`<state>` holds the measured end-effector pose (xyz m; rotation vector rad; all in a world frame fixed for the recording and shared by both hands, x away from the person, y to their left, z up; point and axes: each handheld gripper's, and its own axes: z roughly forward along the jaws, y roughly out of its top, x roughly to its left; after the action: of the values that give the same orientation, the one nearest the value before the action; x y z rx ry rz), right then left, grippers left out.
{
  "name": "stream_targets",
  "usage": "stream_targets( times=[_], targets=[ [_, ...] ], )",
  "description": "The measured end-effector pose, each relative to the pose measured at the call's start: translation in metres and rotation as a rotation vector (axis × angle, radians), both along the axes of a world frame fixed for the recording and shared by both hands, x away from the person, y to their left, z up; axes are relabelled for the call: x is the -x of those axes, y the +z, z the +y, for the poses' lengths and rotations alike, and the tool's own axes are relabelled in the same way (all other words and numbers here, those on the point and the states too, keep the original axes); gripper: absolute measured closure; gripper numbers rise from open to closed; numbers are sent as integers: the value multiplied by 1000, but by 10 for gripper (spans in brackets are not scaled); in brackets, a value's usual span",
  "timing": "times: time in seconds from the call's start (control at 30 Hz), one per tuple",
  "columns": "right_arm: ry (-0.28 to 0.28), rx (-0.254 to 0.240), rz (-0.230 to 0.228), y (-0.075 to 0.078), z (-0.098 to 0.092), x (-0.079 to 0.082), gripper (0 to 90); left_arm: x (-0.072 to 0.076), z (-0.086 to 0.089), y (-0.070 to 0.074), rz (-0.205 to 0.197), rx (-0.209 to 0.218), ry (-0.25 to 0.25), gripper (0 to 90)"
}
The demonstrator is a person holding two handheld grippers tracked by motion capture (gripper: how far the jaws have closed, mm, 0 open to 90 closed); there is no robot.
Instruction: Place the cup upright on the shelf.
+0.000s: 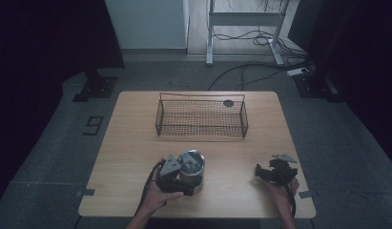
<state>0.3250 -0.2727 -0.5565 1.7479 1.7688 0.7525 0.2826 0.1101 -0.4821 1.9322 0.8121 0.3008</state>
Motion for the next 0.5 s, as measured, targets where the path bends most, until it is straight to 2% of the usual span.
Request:
stream_targets(
  times=[0.2,0.5],
  targets=[
    [0,0,0,0,0,0,0,0,-4,0,-17,3,14,0],
    [-2,-1,0,0,0,0,0,1,-10,-1,-64,-2,51,0]
  ],
)
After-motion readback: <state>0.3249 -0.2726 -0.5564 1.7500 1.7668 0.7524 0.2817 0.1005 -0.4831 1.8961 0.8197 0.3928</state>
